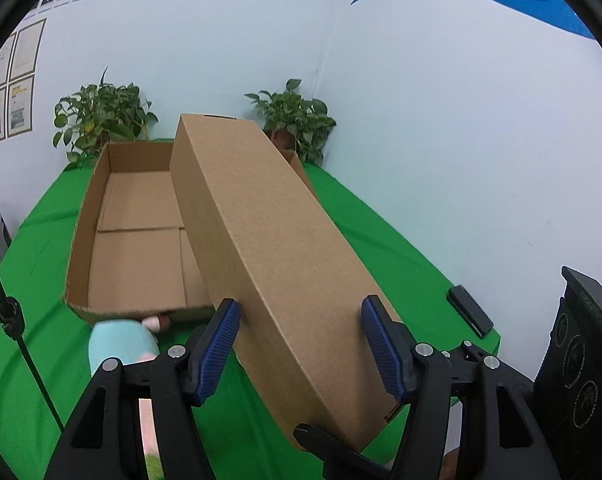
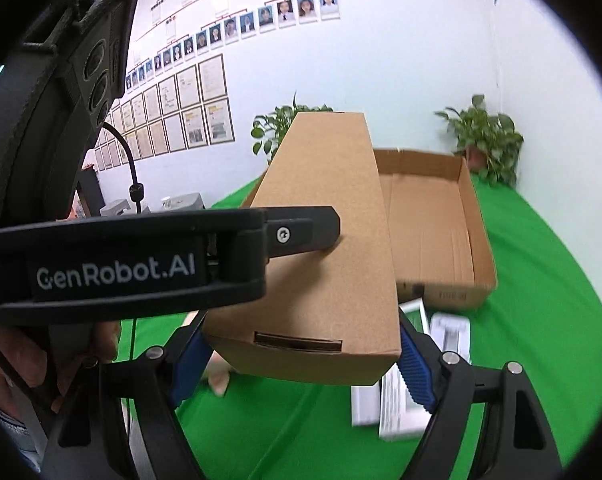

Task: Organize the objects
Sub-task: 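Grasp the long narrow cardboard box with the right gripper and lift it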

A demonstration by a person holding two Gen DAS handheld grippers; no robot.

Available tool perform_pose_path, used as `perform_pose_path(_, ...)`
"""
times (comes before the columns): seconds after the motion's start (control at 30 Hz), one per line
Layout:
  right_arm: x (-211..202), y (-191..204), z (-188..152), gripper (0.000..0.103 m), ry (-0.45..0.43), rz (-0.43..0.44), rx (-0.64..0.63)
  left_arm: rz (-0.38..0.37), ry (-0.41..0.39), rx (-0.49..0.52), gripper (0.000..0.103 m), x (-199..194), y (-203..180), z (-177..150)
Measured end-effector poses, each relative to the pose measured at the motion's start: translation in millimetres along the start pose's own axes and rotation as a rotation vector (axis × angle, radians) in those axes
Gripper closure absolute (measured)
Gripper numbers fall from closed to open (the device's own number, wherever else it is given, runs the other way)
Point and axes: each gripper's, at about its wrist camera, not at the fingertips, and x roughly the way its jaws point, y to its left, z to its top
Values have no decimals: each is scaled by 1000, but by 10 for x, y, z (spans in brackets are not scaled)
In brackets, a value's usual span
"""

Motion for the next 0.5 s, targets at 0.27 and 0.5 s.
perform_pose_path(0.27, 211, 165, 315, 22, -51, 4, -29, 21, -58, 6, 43, -208, 277, 536)
perform_pose_path(0.5, 473, 337, 541, 22, -74, 16, -47, 57, -95, 13, 43, -279, 656, 830)
